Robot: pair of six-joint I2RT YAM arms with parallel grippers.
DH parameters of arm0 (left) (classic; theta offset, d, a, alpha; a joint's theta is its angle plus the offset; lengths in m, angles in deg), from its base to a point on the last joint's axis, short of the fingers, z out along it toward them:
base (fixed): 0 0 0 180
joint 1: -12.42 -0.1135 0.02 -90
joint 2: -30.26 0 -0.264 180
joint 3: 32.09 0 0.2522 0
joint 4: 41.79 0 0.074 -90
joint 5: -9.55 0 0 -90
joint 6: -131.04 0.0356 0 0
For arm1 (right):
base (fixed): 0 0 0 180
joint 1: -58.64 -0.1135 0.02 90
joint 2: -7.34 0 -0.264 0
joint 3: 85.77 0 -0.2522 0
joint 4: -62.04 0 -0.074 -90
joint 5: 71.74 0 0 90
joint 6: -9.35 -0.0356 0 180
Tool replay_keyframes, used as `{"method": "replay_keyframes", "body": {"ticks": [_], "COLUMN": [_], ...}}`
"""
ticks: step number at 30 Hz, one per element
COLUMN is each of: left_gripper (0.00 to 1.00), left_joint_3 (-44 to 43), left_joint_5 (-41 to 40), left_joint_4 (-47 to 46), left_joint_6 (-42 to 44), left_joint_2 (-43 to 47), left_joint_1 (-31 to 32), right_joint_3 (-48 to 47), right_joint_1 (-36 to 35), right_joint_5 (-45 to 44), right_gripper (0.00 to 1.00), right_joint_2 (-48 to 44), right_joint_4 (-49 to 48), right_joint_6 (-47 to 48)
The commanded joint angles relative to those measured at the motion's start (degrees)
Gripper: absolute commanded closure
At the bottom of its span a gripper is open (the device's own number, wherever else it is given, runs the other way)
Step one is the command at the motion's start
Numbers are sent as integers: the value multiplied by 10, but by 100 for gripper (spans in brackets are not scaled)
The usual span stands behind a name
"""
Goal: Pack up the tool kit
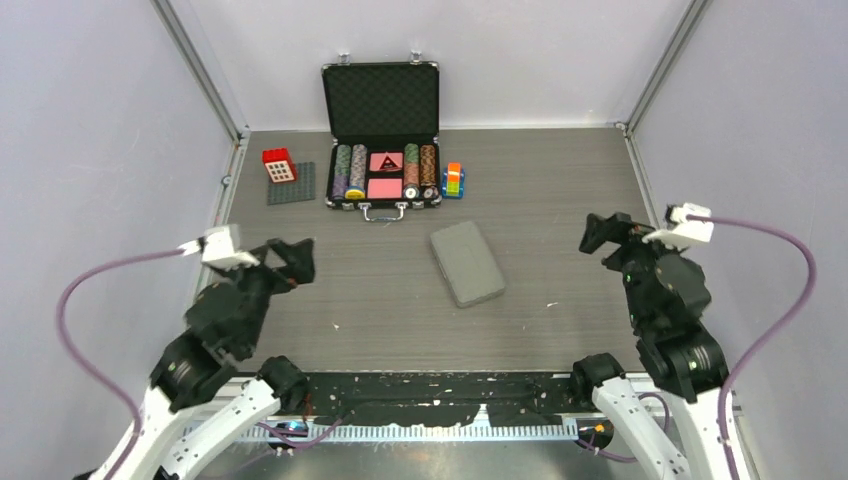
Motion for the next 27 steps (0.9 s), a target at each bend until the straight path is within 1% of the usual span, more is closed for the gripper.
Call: {"method": "replay_keyframes", "body": {"ticks": [1, 5, 10, 15, 21, 27], "left_gripper": [0, 0, 1, 0, 0, 0], "left_joint_3": [6, 55, 104, 135, 159, 159], "left_joint_5": [-92, -126, -158, -166, -171, -178], "left_joint_4": [48, 53, 56, 44, 37, 37], "left_joint_6": [83, 86, 100, 137, 131, 136], "left_joint_2": [98, 193, 282, 317, 335, 329], "left_joint_1": [-3, -2, -3, -2, -3, -3], "right_joint_3": [34, 88, 148, 168, 176, 179], "right_joint_1": [2, 2, 1, 1, 1, 0], "right_joint_5": [-56, -66, -82, -87, -91, -98], "right_gripper": [5, 5, 5, 5, 5, 5], "right_joint_2": [-71, -153, -218, -258, -260, -262], "right_joint_4": [5, -24, -56, -76, -76, -77], "right_joint_6": [33, 59, 76, 87, 80, 81]}}
